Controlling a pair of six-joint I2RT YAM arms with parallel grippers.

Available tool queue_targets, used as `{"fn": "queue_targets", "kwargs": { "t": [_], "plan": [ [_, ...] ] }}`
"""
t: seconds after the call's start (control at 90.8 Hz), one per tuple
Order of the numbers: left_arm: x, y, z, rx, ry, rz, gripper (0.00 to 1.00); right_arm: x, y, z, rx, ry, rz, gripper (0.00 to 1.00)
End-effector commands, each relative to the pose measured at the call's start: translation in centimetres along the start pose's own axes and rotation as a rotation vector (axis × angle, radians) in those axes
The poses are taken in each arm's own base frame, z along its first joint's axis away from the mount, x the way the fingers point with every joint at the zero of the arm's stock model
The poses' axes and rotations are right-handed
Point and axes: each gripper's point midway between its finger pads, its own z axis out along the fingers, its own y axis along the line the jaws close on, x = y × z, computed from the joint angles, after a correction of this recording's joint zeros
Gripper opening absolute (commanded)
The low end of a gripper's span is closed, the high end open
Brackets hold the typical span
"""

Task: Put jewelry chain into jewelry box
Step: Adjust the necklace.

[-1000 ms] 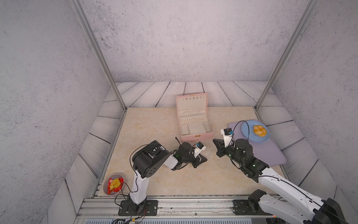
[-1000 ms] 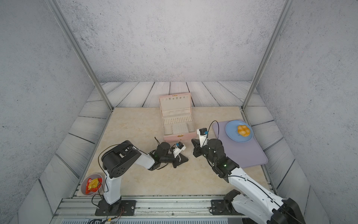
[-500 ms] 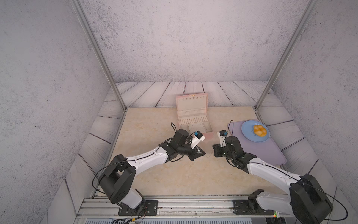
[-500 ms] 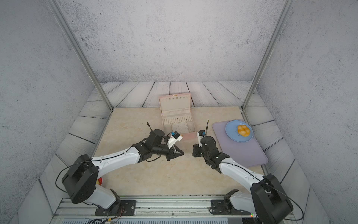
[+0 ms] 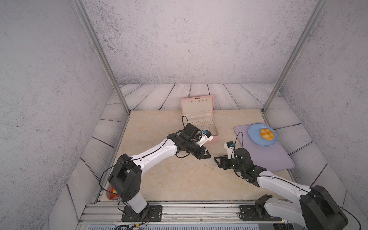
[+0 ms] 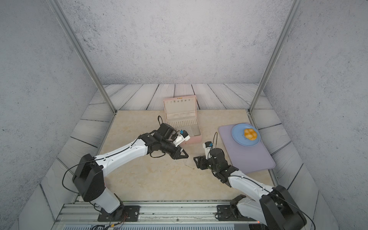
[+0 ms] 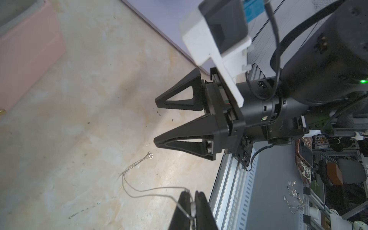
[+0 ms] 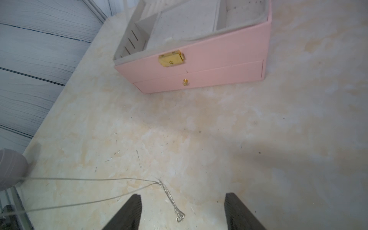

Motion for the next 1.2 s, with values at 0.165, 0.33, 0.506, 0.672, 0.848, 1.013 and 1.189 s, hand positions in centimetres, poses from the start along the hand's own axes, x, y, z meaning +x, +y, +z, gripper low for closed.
{"fn": "queue_targets", "kwargs": {
  "t": [0.165,0.33,0.506,0.672,0.848,1.013,1.189],
  "plan": [
    [-0.5,-2.4,-1.7,0.067,0.022,0.016,0.0,-1.0,6.1,-2.8,-0.356,-0.178,-0.241,0.68],
    [-1.1,-4.1,-2.4,0.119,0.006,0.036,0.0,-1.4,7.5,-2.3,-0.448,-0.212,-0.281,0.65],
    [-1.5,-5.0,-2.8,0.125,-0.003,0.054,0.0,-2.4,9.1,-2.2,-0.551,-0.26,-0.293,0.61],
    [-2.0,-5.9,-3.2,0.141,-0.018,0.078,0.0,-2.4,8.7,-1.2,-0.533,-0.26,-0.297,0.54],
    [-2.4,-6.9,-3.8,0.152,-0.041,0.102,0.0,-2.4,7.9,-0.3,-0.49,-0.25,-0.291,0.43],
    [-2.4,-7.4,-4.1,0.161,-0.048,0.114,0.0,-2.6,7.5,0.0,-0.463,-0.259,-0.282,0.33],
    [-2.4,-7.6,-4.3,0.162,-0.054,0.121,0.0,-3.0,7.2,-0.3,-0.436,-0.275,-0.278,0.2]
  ]
}}
